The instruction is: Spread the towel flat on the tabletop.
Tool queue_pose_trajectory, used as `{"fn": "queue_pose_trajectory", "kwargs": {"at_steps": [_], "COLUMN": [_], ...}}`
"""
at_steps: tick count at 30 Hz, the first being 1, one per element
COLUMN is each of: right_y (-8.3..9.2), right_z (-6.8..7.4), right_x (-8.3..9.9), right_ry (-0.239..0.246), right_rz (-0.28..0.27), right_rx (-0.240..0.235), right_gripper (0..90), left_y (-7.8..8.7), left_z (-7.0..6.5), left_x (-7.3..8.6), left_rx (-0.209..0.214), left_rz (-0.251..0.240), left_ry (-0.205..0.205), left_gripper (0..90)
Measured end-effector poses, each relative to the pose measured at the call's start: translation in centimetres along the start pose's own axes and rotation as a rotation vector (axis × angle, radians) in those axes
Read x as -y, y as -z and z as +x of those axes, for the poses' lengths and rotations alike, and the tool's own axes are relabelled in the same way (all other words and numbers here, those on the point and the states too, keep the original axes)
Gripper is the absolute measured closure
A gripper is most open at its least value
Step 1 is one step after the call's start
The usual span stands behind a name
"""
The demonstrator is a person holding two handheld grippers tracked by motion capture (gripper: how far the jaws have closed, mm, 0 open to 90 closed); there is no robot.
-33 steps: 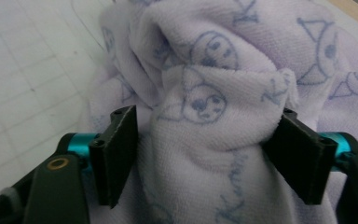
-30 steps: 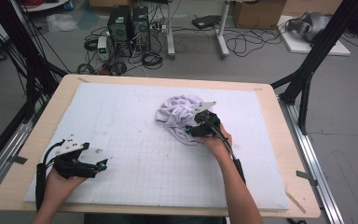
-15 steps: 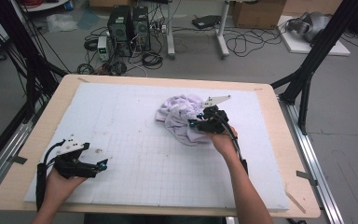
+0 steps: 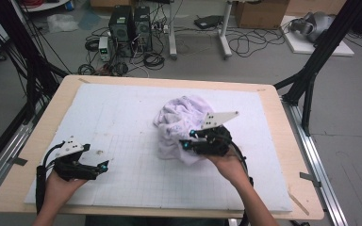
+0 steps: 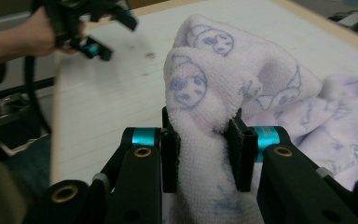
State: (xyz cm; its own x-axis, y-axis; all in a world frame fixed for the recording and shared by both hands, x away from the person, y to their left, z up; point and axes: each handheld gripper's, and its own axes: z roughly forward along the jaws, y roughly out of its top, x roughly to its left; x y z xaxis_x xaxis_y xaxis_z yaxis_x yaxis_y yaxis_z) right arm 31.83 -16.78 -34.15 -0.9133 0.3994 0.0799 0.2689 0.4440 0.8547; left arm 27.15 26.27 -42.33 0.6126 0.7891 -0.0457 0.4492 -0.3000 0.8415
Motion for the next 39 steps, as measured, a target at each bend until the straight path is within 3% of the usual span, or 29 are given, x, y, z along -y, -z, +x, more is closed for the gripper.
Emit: {"fn": "queue_pose_trajectory", "kwargs": {"at_steps": [2,3,6,7,8,9,12,15,17,19,20,21,24,28,31,32,34,37,39], "right_y": [-0.8,-0.8,-2.1,-2.6,-3.1,-3.1,-2.3,-0.3,0.1,-0.4,-1.7,-1.7,-2.8,-2.0,-0.4,1.1,1.5,2.7,3.1], "right_z": [1.6,1.6,2.7,2.9,3.0,3.0,3.1,2.7,2.0,1.2,0.6,0.6,0.3,-0.1,0.1,0.6,0.7,0.5,-0.2], "right_x": [1.8,1.8,4.3,5.0,6.0,6.0,5.9,5.2,5.3,6.0,7.1,7.1,8.3,8.8,8.9,9.1,9.4,11.0,12.1], "right_ry": [-0.012,-0.012,-0.025,-0.030,-0.014,-0.014,-0.024,-0.021,-0.027,-0.047,-0.043,-0.043,-0.031,-0.032,-0.019,0.003,0.009,-0.008,-0.052], "right_rz": [0.009,0.009,0.058,0.084,0.138,0.138,0.104,0.015,0.002,0.043,0.129,0.129,0.202,0.178,0.159,0.160,0.165,0.191,0.188], "right_rx": [-0.048,-0.048,-0.076,-0.077,-0.076,-0.076,-0.099,-0.062,-0.021,0.022,0.061,0.061,0.050,0.000,0.011,0.047,0.061,0.103,0.107], "right_gripper": [71.0,71.0,69.3,66.7,54.5,54.5,40.8,36.6,36.6,36.7,37.3,37.3,47.7,76.7,79.4,79.7,80.0,83.8,83.7], "left_y": [0.0,-0.1,-0.2,-0.2,-0.3,-0.3,-0.4,-0.7,-0.9,-1.1,-1.3,-1.4,-1.7,-2.3,-2.3,-2.4,-2.5,-3.3,-4.0], "left_z": [0.0,-0.1,-0.2,-0.2,-0.2,-0.3,-0.3,-0.4,-0.6,-0.9,-1.0,-1.2,-1.6,-2.1,-2.7,-3.0,-3.4,-4.3,-5.1], "left_x": [0.0,0.0,0.0,0.0,-0.1,-0.1,-0.2,-0.3,-0.5,-0.7,-0.8,-0.9,-1.2,-1.6,-2.2,-2.4,-2.8,-3.6,-4.2], "left_rx": [0.000,0.001,0.005,0.008,0.010,0.011,0.015,0.022,0.032,0.037,0.040,0.043,0.062,0.093,0.120,0.139,0.159,0.193,0.218], "left_rz": [0.002,0.001,0.003,0.005,0.006,0.007,0.006,0.003,0.006,0.004,0.005,0.003,0.005,0.008,-0.003,-0.015,-0.026,-0.020,-0.021], "left_ry": [0.000,0.002,-0.001,-0.002,-0.005,-0.008,-0.007,-0.001,-0.006,-0.010,-0.013,-0.016,-0.029,-0.037,-0.055,-0.062,-0.070,-0.095,-0.110], "left_gripper": [2.3,2.3,2.3,2.3,2.3,2.3,2.3,2.3,2.3,2.3,2.3,2.3,4.8,9.3,12.4,18.0,19.6,23.0,25.4]}}
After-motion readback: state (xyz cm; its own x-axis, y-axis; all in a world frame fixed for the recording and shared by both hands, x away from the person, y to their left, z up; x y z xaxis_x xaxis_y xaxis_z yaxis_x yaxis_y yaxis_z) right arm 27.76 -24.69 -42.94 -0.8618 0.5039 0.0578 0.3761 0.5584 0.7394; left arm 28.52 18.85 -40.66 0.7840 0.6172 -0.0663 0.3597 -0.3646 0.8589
